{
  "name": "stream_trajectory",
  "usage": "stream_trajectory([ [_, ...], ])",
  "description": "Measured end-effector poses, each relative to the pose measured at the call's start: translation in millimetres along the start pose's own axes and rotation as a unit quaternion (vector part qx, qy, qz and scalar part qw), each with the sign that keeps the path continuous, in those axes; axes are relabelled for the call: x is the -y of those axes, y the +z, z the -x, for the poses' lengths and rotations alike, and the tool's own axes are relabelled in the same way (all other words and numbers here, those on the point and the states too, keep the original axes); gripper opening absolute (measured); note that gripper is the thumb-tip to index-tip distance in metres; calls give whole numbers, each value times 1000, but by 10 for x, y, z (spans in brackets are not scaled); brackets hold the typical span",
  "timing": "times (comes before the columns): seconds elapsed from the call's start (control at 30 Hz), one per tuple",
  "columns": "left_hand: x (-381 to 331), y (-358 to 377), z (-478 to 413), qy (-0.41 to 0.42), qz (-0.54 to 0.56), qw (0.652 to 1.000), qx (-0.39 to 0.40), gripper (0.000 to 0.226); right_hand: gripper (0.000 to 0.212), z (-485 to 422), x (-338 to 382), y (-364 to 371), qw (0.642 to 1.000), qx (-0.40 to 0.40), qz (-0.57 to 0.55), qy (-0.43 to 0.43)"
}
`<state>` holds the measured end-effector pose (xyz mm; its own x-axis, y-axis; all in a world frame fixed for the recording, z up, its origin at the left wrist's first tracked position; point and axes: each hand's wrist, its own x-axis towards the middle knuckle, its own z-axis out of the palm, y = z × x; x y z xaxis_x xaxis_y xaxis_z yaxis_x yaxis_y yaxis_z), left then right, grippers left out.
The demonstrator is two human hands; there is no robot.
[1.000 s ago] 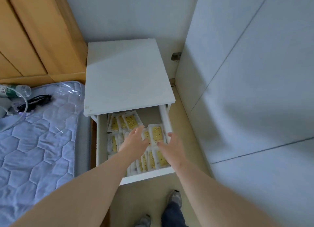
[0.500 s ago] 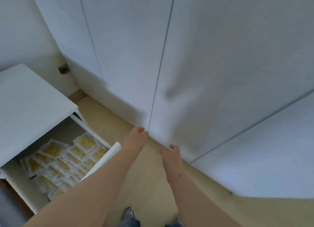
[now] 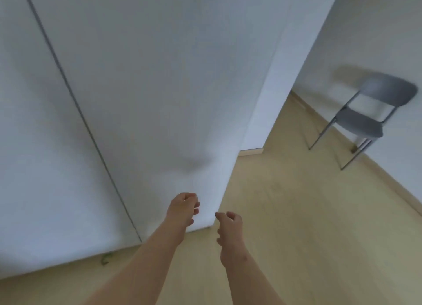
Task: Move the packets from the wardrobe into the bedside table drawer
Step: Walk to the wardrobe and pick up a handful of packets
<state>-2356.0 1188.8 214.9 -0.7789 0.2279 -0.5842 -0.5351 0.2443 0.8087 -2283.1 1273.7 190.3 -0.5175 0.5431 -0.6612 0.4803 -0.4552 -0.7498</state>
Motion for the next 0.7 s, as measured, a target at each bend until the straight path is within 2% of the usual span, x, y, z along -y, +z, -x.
stream_trajectory([
  [0.13,-267,1171,56,-5,-18,995,98,9,41,-329,359,-1000,993,-97,-68,-24],
  [0.27,-447,2161,50,19,-63,986,154,8,34,-521,585,-1829,975,-172,-142,-17],
  [0.47,-583,3556,-91,-13,-118,963,241,10,33,-890,765,-2904,930,-266,-253,-9],
  [0.7,-996,5354,-253,4,-170,923,346,9,27,-1529,1520,-4189,883,-338,-325,-27],
])
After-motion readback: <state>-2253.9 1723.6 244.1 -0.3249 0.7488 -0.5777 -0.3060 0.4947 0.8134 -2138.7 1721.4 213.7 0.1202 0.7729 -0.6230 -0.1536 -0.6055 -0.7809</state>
